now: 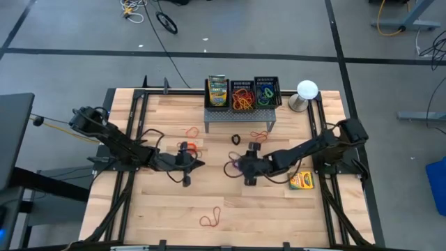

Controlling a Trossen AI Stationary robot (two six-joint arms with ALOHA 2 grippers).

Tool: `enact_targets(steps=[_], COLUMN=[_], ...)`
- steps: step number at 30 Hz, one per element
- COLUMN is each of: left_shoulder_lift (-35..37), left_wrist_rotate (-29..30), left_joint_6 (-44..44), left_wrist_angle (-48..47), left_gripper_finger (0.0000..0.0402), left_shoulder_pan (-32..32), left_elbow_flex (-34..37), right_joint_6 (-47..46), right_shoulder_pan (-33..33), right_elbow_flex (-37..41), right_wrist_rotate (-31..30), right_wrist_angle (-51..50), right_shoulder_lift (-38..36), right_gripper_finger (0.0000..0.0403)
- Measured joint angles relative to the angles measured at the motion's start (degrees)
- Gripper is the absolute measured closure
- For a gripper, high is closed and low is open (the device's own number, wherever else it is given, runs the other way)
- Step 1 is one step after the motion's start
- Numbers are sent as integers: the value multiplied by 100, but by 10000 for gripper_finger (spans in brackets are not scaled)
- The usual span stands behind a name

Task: Sort rubber bands into baskets
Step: Put the purple spring rubberband into the right black basket on the shelf

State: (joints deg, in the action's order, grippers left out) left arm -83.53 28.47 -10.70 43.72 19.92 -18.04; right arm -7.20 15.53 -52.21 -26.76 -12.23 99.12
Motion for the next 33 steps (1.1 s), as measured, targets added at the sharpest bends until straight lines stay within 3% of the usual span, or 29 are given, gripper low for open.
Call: enact_targets(steps=[7, 19, 28, 33], left_shoulder_lift=[0, 0, 0, 0], left_wrist_rotate=[1, 1, -10, -2], left_joint_6=[18, 70, 105, 107], left_wrist_angle=[10, 79, 146, 144], left_gripper_finger=[387, 387, 387, 387], left_shoulder_pan=[-53, -77, -165, -170], left_elbow_flex=[0, 0, -11, -11], right_joint_6=[440, 351, 305, 343], right_shoulder_pan=[54, -370, -389, -384], right_elbow_flex=[-2, -2, -13, -11], right_wrist_rotate=[451, 1259, 1337, 1309], right_wrist_angle=[198, 565, 575, 568], right_shoulder_lift=[151, 340, 611, 591], right_gripper_finger=[215, 292, 288, 332])
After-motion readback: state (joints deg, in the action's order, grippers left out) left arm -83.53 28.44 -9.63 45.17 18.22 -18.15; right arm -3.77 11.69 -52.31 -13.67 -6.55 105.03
